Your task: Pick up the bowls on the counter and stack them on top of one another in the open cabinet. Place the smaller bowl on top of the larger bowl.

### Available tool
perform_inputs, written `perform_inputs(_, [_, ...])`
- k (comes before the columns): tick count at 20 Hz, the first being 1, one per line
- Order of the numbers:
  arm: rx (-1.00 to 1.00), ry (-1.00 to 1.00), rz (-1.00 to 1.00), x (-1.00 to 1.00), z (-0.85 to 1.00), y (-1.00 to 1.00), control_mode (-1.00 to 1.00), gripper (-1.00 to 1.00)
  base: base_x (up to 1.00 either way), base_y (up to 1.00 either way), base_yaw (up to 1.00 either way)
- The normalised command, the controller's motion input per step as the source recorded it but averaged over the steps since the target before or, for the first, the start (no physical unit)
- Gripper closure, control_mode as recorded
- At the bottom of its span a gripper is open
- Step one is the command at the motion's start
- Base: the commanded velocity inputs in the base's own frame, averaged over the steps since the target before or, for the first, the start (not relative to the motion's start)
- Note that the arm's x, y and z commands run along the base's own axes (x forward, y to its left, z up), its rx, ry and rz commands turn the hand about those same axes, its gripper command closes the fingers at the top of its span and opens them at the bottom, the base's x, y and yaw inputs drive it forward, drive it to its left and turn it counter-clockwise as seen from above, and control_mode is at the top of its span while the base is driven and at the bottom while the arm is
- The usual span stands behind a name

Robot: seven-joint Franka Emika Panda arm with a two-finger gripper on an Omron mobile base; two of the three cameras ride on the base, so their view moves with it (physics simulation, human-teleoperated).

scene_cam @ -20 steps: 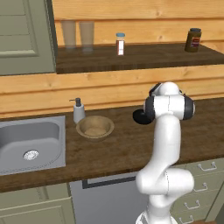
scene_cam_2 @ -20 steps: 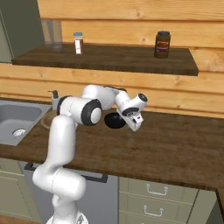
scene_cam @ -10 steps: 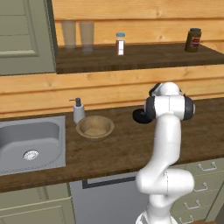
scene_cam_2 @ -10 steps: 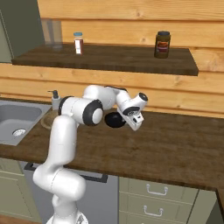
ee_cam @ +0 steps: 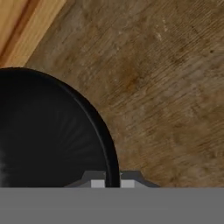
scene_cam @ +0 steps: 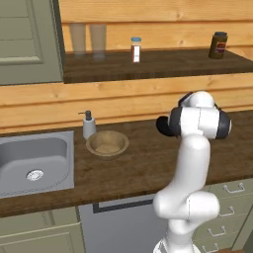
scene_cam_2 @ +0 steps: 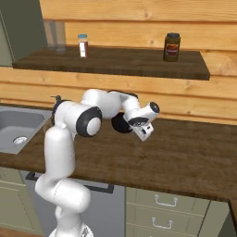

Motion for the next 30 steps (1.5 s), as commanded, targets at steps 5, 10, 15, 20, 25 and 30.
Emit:
perform_inputs(5, [0.0, -0.25, 0.0, -0.98, 0.61, 0.3, -1.0, 1.0, 0.0, 0.0, 0.0])
perform_inputs(10, [-0.02, -0.18, 0.0, -0.84, 0.93, 0.53, -1.0, 1.0, 0.0, 0.0, 0.0])
perform_inputs(15, [-0.01, -0.04, 0.02, -0.63, 1.0, 0.6, -1.0, 1.0, 0.0, 0.0, 0.0])
perform_inputs(20, [-0.02, 0.2, 0.11, -0.28, 0.49, 0.92, -1.0, 1.0, 0.0, 0.0, 0.0])
perform_inputs(25, [0.0, 0.22, 0.11, -0.03, 0.13, 1.0, -1.0, 1.0, 0.0, 0.0, 0.0])
perform_inputs(30, [0.0, 0.25, 0.06, 0.12, 0.15, 0.98, -1.0, 1.0, 0.0, 0.0, 0.0])
